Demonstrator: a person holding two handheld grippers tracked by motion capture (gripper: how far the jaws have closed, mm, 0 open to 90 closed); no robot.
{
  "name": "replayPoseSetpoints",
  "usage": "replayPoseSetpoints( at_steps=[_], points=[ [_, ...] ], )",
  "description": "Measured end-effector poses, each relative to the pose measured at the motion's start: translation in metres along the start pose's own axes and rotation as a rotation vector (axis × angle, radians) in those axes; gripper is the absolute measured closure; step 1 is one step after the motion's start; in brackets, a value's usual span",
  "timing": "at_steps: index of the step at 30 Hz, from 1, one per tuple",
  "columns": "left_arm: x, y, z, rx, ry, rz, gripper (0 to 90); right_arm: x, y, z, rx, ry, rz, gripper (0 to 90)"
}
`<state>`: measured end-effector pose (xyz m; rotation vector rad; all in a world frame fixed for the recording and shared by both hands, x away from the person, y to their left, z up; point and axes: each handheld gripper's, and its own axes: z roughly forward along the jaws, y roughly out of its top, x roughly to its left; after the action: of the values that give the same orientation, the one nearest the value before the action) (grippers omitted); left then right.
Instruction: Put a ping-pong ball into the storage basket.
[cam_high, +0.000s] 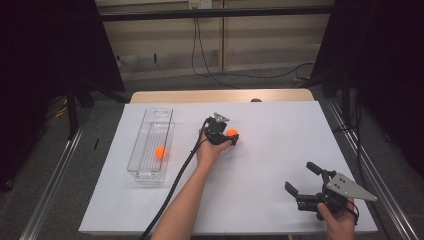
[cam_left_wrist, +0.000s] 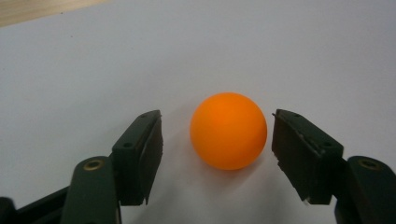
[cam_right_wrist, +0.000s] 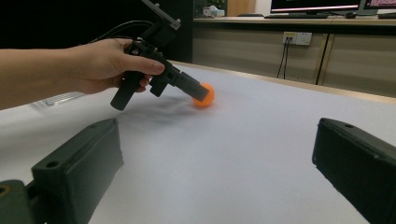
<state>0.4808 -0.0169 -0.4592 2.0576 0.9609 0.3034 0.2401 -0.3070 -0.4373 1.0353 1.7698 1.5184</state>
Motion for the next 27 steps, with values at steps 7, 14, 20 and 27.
replayPoseSetpoints(
  at_steps=[7,14,20,27],
  points=[
    [-0.0012,0.001,0.0039,0.004,-0.009,-0.001,39.9,-0.0005,-0.0001,0.0,-0.002,-0.003,0.007,1.1],
    [-0.0012,-0.0007,0.0073,0.024,-0.013,0.008,46.9,-0.0004,0.0001,-0.0004,-0.003,-0.003,0.006,1.1],
    [-0.0012,-0.0012,0.0072,0.025,-0.021,0.0,50.7,-0.0006,0.0,-0.0007,-0.003,-0.002,0.003,1.1],
    [-0.0015,-0.0006,0.0005,0.049,-0.044,-0.003,50.8,-0.0009,-0.0002,-0.0009,-0.002,-0.002,0.002,1.1]
  ],
)
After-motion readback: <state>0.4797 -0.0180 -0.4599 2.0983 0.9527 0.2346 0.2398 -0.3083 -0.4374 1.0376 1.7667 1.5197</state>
